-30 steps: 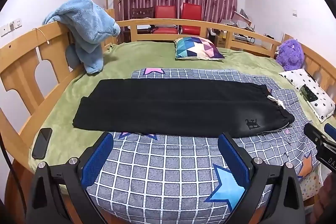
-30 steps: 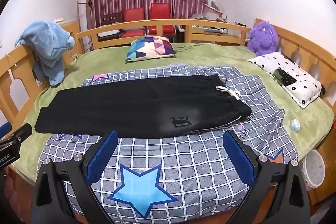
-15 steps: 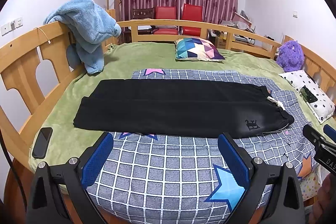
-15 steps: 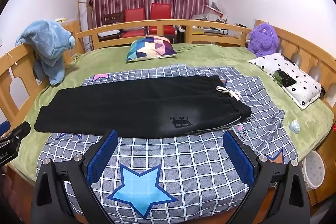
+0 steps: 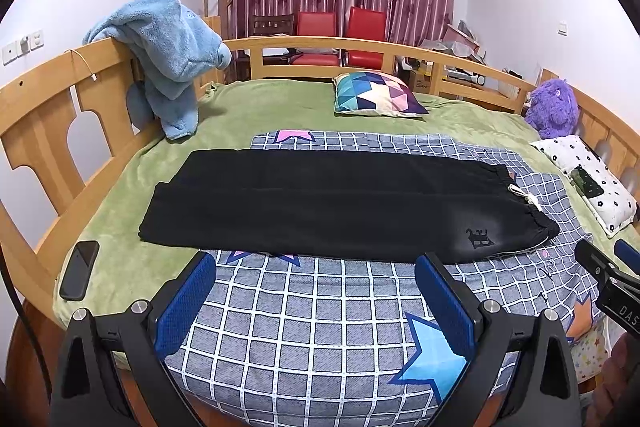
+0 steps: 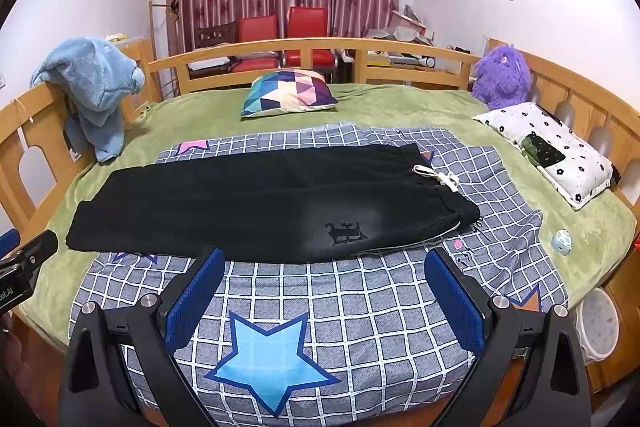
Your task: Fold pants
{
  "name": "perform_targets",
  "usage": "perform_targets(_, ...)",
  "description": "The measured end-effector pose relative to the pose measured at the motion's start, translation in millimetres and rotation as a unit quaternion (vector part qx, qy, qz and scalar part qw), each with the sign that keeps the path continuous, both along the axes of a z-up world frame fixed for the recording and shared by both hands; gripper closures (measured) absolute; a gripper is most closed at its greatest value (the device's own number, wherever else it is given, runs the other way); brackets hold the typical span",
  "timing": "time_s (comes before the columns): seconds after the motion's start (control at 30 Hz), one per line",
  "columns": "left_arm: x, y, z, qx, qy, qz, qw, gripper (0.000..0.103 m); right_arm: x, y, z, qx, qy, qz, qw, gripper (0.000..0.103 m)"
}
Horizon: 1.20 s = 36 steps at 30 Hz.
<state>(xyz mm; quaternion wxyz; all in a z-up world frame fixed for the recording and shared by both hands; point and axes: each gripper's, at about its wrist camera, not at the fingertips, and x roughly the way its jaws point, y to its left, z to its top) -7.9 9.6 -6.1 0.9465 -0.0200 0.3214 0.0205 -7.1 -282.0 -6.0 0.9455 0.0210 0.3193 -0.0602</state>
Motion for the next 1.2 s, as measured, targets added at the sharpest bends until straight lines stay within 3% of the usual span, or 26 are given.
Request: perform_targets(1.2, -0.2, 1.4, -1.7, -0.002, 0.0, 0.0, 1.0, 0.003, -0.9, 4.5, 0.7, -0.001, -0.002, 0.002, 1.0, 0.004)
